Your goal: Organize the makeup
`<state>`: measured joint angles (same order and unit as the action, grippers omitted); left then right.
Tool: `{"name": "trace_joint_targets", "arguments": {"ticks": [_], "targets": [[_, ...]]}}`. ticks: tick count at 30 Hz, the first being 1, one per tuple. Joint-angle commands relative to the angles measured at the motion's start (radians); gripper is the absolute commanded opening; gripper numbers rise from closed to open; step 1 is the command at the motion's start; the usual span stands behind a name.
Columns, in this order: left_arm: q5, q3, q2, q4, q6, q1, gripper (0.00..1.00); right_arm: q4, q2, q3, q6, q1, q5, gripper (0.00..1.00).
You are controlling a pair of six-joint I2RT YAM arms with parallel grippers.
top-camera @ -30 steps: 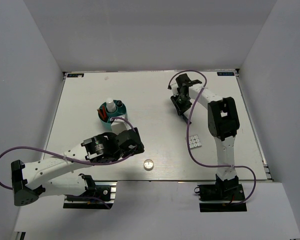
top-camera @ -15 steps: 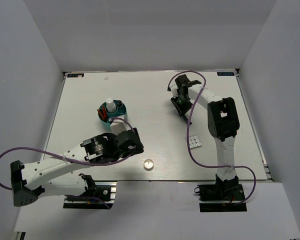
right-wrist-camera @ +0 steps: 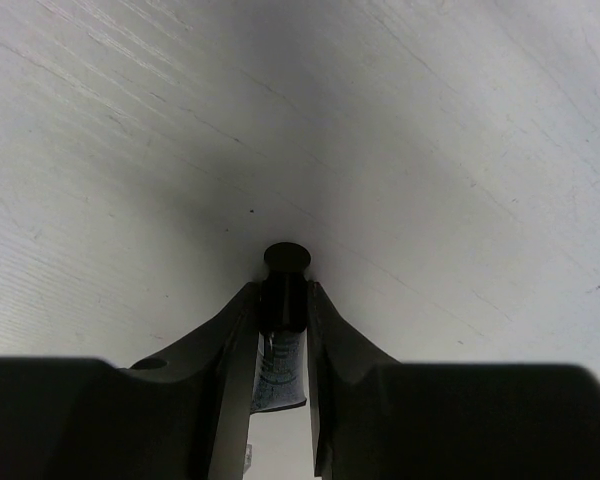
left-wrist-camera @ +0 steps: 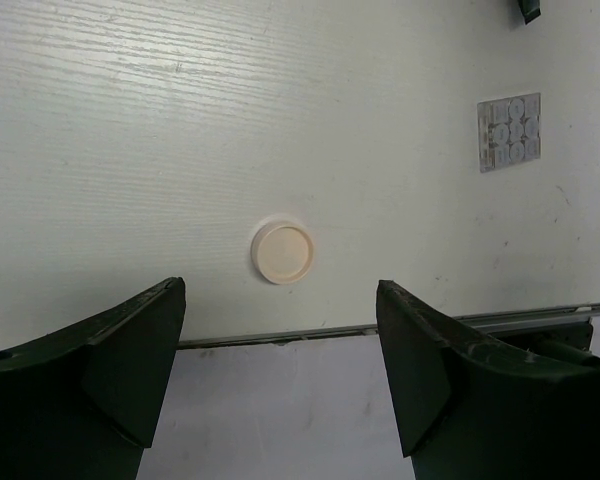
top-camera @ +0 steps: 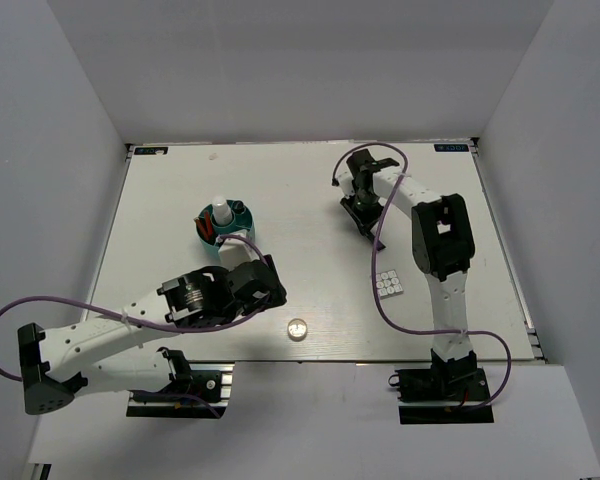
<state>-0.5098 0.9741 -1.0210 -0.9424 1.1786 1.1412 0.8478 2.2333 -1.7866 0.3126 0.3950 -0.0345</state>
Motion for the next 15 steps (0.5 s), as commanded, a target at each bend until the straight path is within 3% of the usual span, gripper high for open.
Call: {"name": "trace_joint_targets", "arguments": {"ticks": [1, 4, 10, 15], "targets": [[-0.03, 0.005, 0.029, -0.002, 0.007, 0.003, 0.86, 0.08, 0.072, -0.01, 0.034, 0.002, 0.024, 0.13], [-0.024, 0.011, 0.041, 0.028, -0.02, 0.003, 0.86, 0.086, 0.034, -0.092, 0.088, 0.005, 0.149, 0.13], [-0.035, 0.072, 0.065, 0.08, -0.115, 0.003, 0.86, -0.007, -0.104, -0.282, 0.175, 0.015, 0.438, 0.02], [-0.131, 0.318, 0.044, 0.03, -0.24, 0.003, 0.86, -0.241, -0.172, -0.316, 0.151, 0.056, 0.637, 0.0]]}}
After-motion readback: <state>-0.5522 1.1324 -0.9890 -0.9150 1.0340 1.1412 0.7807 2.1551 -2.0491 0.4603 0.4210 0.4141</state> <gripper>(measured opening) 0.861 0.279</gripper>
